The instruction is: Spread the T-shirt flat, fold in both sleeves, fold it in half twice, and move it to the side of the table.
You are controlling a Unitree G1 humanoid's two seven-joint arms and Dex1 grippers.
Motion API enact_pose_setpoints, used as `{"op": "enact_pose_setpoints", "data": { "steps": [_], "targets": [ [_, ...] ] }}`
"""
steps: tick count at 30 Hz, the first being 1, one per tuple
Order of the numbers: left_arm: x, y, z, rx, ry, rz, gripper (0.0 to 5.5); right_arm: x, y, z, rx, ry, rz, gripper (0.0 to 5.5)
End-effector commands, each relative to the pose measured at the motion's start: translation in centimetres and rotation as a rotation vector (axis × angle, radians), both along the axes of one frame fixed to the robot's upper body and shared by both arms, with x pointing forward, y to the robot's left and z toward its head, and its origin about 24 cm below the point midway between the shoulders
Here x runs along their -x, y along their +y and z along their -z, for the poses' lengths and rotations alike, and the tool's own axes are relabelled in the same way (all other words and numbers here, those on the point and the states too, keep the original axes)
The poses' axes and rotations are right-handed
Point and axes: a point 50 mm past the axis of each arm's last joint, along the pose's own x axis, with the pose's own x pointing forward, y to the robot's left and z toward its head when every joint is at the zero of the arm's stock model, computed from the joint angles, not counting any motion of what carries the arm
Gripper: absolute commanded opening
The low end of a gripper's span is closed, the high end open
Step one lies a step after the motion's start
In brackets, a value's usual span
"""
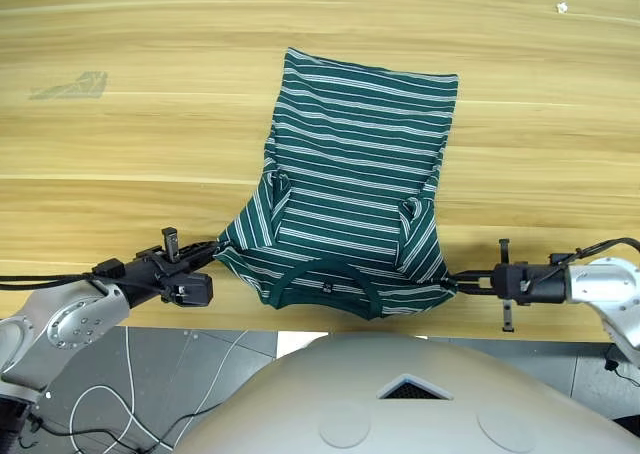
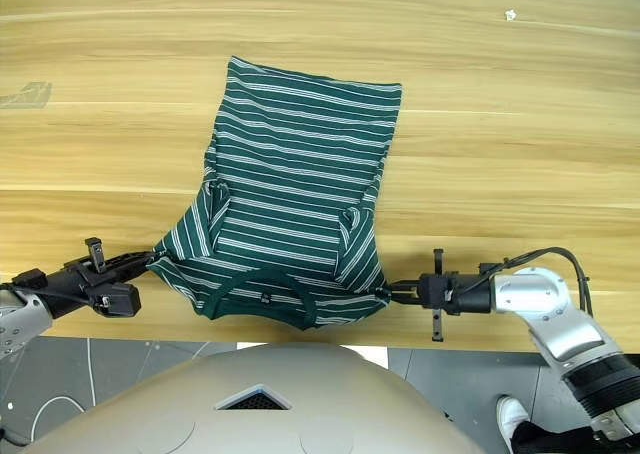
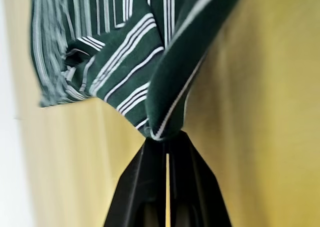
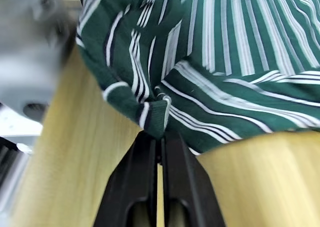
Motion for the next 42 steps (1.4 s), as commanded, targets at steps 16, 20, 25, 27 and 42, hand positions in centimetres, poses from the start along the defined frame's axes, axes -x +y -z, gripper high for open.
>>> {"op": "enact_pose_setpoints", "data": {
  "steps": [16, 20, 25, 27, 42],
  "targets": [
    [0.5, -3.9, -7.4, 0.277, 0.415, -0.039, 0.0, -1.2, -3.0, -3.6, -0.156, 0.229, 0.056, 0.03],
    [-2.3, -3.6, -6.2, 0.27, 0.396, -0.049, 0.0, -3.4, -2.5, -3.0, -0.077, 0.211, -0.009, 0.03],
    [-6.2, -4.0, -5.5, 0.293, 0.323, -0.058, 0.0, -9.1, -1.0, -3.4, -0.027, 0.087, -0.017, 0.03],
    [-8.0, -4.1, -5.9, 0.315, 0.268, -0.067, 0.0, -11.6, 0.2, -4.5, -0.027, 0.02, -0.009, 0.03],
    [-18.0, -2.9, -5.0, 0.431, -0.019, -0.299, 0.0, -21.4, 3.2, -6.3, 0.061, -0.135, 0.135, 0.03]
  ]
}}
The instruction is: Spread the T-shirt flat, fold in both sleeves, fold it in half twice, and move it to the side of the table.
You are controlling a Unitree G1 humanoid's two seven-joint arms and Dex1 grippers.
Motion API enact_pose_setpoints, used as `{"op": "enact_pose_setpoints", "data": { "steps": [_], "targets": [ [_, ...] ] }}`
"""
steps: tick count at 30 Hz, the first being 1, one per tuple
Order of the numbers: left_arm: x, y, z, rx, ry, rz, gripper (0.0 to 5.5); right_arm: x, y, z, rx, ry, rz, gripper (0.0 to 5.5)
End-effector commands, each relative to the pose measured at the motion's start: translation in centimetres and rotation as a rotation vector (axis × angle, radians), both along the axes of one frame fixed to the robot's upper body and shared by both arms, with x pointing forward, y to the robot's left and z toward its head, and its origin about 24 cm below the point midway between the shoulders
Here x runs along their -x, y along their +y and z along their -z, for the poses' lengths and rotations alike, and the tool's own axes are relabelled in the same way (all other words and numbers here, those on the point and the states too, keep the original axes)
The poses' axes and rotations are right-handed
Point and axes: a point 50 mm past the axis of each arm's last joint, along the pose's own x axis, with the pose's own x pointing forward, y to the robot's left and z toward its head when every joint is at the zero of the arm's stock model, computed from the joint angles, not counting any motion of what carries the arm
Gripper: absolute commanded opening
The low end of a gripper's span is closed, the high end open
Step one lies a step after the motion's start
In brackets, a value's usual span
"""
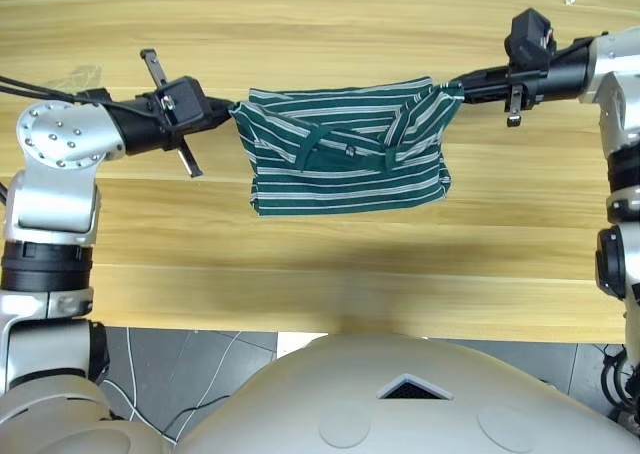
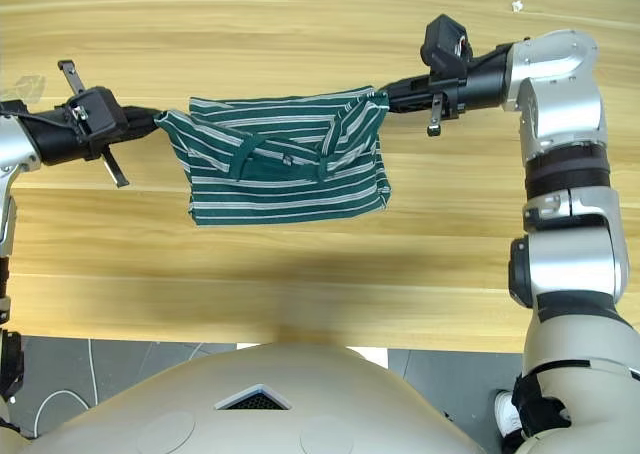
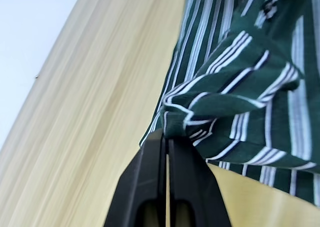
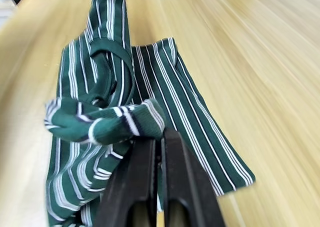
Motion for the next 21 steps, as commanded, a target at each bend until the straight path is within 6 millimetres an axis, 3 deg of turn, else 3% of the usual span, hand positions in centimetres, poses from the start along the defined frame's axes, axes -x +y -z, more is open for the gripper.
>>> {"op": "enact_pose_setpoints", "data": {
  "steps": [1, 9, 14, 17, 21],
  "targets": [
    [-1.3, -0.5, 0.7, 0.002, -0.026, -0.017, 0.0, -0.8, 0.5, 0.5, 0.03, -0.007, 0.018, 0.03],
    [-2.9, -0.7, 1.1, 0.08, -0.064, -0.083, 0.0, -1.6, 3.0, 1.7, 0.035, -0.003, 0.022, 0.03],
    [-4.6, 0.1, 1.6, 0.143, -0.075, -0.215, 0.0, -2.6, 2.5, 2.2, 0.06, -0.083, 0.214, 0.03],
    [-4.8, -0.3, 3.2, 0.15, -0.062, -0.27, 0.38, -2.7, 1.8, 3.0, 0.068, -0.106, 0.315, 0.69],
    [-5.7, -0.1, 4.6, 0.238, -0.085, -0.48, 1.02, -2.4, 0.5, 4.5, 0.136, -0.133, 0.43, 1.39]
  ]
}}
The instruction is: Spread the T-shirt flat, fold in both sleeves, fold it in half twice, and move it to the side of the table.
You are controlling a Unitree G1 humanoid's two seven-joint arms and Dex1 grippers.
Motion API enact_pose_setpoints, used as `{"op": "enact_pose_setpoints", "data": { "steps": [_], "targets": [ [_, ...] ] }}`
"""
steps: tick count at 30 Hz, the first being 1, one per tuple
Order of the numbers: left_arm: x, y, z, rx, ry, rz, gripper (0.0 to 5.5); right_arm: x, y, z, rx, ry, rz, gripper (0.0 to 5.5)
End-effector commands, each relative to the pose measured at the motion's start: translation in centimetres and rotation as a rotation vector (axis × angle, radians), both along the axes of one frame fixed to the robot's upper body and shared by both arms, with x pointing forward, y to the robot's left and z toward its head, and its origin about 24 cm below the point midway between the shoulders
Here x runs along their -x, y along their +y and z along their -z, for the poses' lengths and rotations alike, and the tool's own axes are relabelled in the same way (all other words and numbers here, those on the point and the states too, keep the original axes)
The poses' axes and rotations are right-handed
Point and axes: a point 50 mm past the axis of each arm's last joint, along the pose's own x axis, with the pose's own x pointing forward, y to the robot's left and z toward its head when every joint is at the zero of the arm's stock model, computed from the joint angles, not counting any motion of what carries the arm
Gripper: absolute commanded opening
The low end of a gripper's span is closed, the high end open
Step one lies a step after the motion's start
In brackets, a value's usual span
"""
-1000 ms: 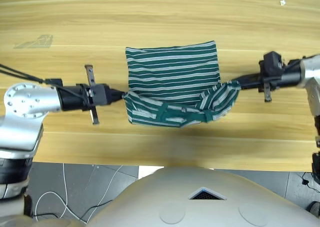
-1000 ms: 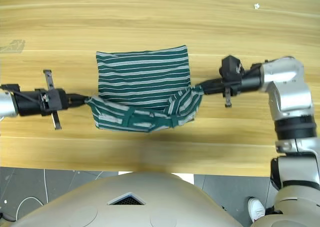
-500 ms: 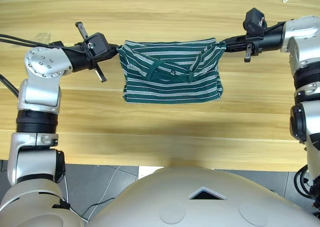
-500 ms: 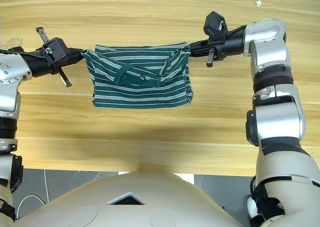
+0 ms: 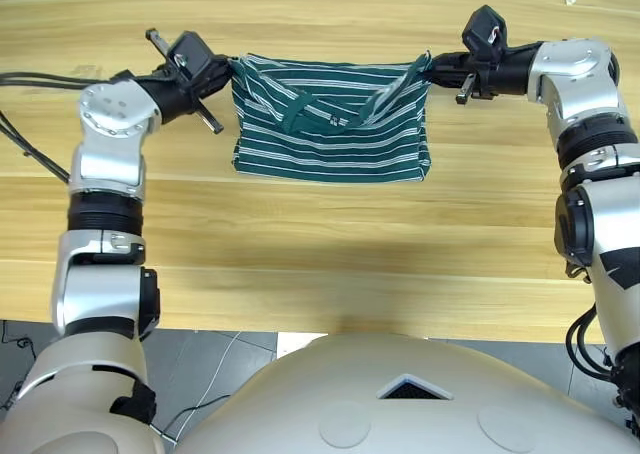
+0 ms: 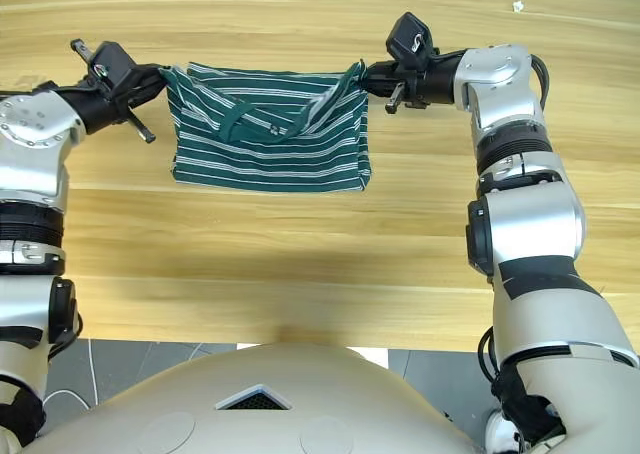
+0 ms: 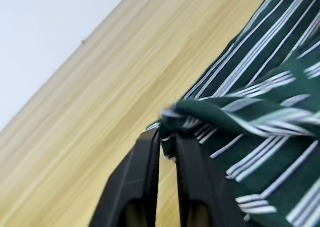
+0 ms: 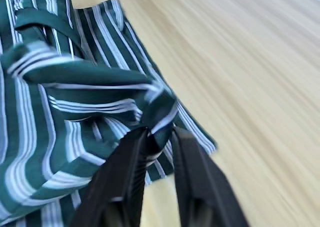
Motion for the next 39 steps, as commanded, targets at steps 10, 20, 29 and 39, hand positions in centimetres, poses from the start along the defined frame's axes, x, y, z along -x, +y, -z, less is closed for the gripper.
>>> {"op": "enact_pose_setpoints", "data": {
  "steps": [10, 20, 29, 39],
  "targets": [
    [0.1, 1.8, 3.9, 0.266, 0.014, -0.45, 2.77, 0.9, -1.0, 3.0, 0.133, -0.104, 0.131, 3.39],
    [0.4, -0.1, 1.9, 0.347, -0.156, -0.405, 3.68, 0.9, 4.7, 2.3, 0.161, -0.334, -0.079, 4.76],
    [1.3, -2.9, 0.3, 0.277, -0.236, -0.289, 3.68, 3.6, 2.1, 8.7, 0.887, -0.314, -0.383, 4.76],
    [4.3, -5.5, 1.7, 0.24, -0.223, -0.229, 3.68, 14.2, 2.8, 5.3, 0.54, -0.204, -1.015, 4.76]
  ]
}}
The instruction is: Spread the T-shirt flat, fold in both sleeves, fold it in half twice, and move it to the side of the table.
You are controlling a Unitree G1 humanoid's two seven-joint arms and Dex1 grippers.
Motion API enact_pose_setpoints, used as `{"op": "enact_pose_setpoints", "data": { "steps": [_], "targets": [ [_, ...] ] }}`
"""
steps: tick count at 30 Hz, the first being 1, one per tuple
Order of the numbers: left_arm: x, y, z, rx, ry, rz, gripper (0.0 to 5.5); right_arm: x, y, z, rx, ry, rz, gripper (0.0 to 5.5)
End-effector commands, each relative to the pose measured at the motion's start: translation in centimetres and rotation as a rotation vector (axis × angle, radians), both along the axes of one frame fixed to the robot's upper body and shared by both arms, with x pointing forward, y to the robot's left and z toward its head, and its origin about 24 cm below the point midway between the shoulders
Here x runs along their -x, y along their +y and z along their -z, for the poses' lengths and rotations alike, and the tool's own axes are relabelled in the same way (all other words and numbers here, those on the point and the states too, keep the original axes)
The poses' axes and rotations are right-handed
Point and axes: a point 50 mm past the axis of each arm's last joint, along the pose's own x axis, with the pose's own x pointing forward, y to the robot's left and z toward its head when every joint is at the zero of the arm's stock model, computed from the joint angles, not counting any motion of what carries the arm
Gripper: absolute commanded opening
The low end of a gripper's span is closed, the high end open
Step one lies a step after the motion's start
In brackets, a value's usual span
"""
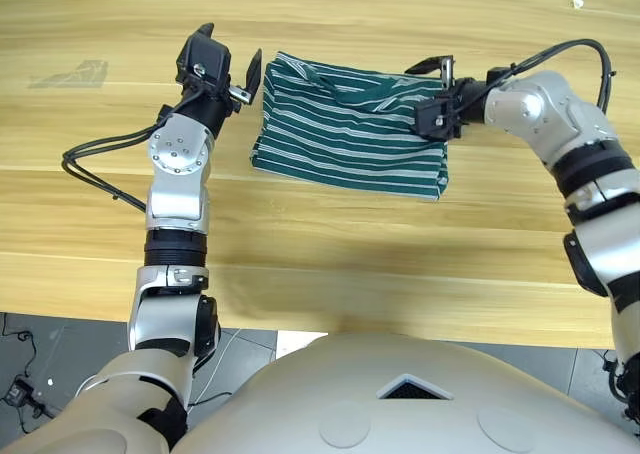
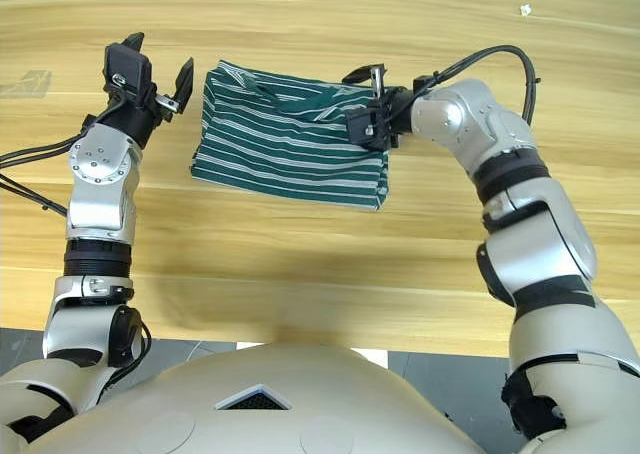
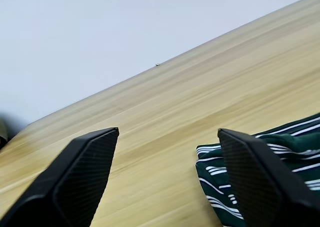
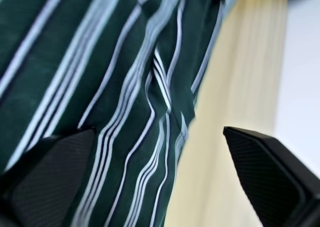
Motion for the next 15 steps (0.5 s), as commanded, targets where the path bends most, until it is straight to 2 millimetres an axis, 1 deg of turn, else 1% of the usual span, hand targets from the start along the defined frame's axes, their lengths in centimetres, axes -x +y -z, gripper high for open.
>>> {"op": "enact_pose_setpoints", "data": {
  "steps": [1, 4, 6, 9, 11, 13, 14, 15],
  "targets": [
    [2.7, -1.5, 1.7, -0.058, 0.035, 0.033, 3.68, 9.9, 0.2, 3.1, 0.098, 0.372, -0.27, 4.76],
    [3.8, -3.2, 2.3, -0.082, 0.04, 0.077, 3.68, 11.1, 2.3, 3.0, -0.016, 0.348, -0.262, 4.76],
    [4.5, -4.1, 2.8, -0.112, 0.044, 0.103, 3.68, 10.5, 2.5, 3.2, -0.029, 0.319, -0.21, 4.76],
    [5.2, -4.5, 3.6, -0.126, 0.067, 0.108, 3.68, 9.4, 2.2, 3.1, -0.028, 0.254, -0.154, 4.76],
    [5.4, -4.7, 4.0, -0.117, 0.081, 0.105, 3.68, 9.5, 2.6, 2.6, -0.064, 0.239, -0.154, 4.76],
    [5.6, -5.0, 4.4, -0.129, 0.09, 0.109, 3.68, 9.5, 3.2, 1.6, -0.12, 0.206, -0.154, 4.76],
    [5.6, -5.0, 4.7, -0.148, 0.091, 0.109, 3.68, 9.5, 3.4, 1.0, -0.139, 0.177, -0.151, 4.76],
    [5.7, -4.8, 5.1, -0.213, 0.088, 0.101, 3.68, 9.8, 3.8, 0.4, -0.174, 0.156, -0.141, 4.76]
  ]
}}
